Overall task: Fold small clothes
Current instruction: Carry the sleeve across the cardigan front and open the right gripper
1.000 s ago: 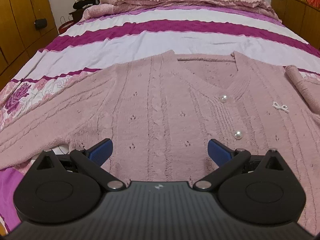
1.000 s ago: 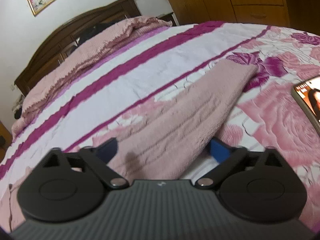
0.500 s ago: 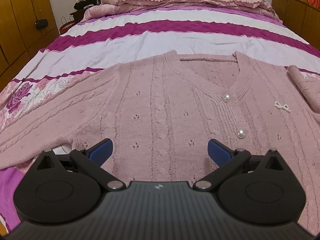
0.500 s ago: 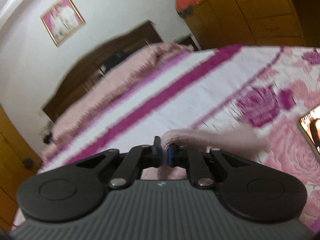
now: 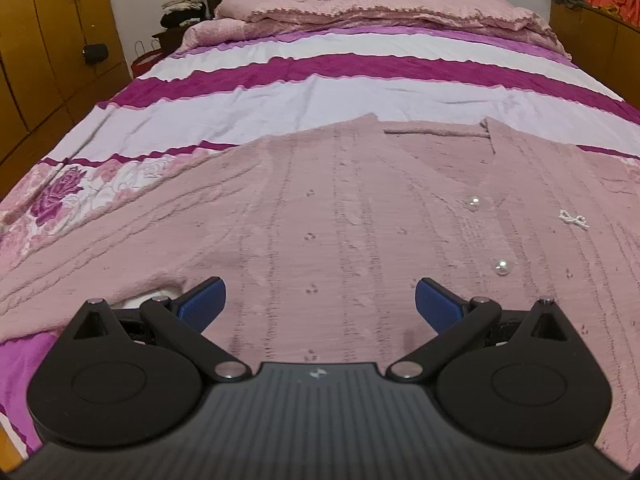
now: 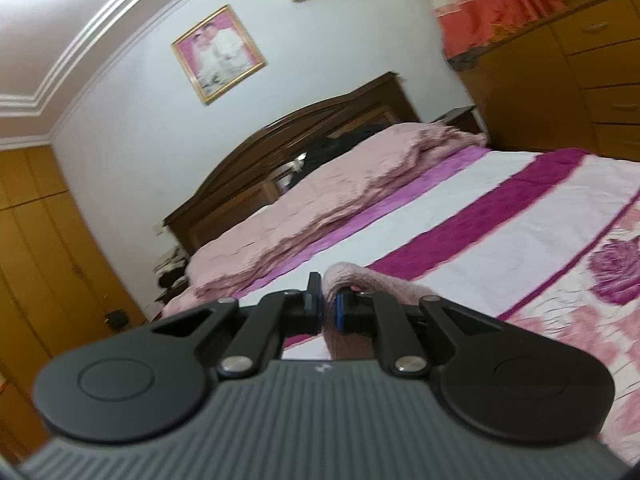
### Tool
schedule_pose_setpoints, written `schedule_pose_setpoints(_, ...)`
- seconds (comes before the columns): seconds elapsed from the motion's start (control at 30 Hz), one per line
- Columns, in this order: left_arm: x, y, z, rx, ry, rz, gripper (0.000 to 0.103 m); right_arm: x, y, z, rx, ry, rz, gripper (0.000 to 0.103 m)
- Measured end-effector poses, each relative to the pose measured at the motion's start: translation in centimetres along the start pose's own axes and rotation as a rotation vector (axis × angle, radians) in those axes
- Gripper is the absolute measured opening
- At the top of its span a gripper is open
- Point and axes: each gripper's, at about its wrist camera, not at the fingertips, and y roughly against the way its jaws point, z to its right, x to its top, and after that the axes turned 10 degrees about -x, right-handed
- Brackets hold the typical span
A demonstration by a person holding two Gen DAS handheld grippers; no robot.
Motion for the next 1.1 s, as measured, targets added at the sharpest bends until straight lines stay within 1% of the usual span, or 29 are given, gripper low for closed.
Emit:
schedule_pose_setpoints(0.2,-0.5,0.6,-1.7,0.014,0.017,0.012,0.103,-2.7,-0.5,-6.6,0.041,0.083,-0.010,0.010)
schedule_pose_setpoints(0.3,-0.7,0.7,-2.6,0.017,0.026,0.015,0.103,-5.1,-1.2,-9.8,0.069,0.131,-0.044,0.010)
schedule_pose_setpoints(0.4,-1.1,0.9,-3.6,0.026,0.028,0.019,0.103,-8.0,-2.2,-13.1,0.093,0.187,-0.096,0.010)
schedule_pose_setpoints(0.53,-1.7,0.9,-5.0,0.033,0.048,0.015,0.103,-12.1,-3.2,-16.2,0.121,0.249,-0.151,0.010)
schedule_pose_setpoints(0.67,-2.5,0.7,-6.4,0.029,0.083,0.004,0.103,-16.8,-4.1,-17.6,0.133,0.322,-0.223,0.010)
schedule_pose_setpoints(0.83,-3.3,0.3,-7.1,0.026,0.090,-0.016,0.103,-21.8,-5.6,-17.6,0.110,0.362,-0.339,0.010)
schedule_pose_setpoints(0.97,-3.4,0.0,-7.0,0.016,0.091,-0.019,0.103,-24.1,-6.7,-16.8,0.106,0.325,-0.444,0.011)
schedule_pose_setpoints(1.07,-3.4,0.0,-6.7,0.007,0.087,-0.016,0.103,-24.9,-7.1,-16.3,0.112,0.282,-0.488,0.012)
schedule_pose_setpoints(1.1,-3.3,0.0,-6.6,0.005,0.083,-0.015,0.103,-25.1,-7.2,-16.3,0.115,0.268,-0.499,0.018)
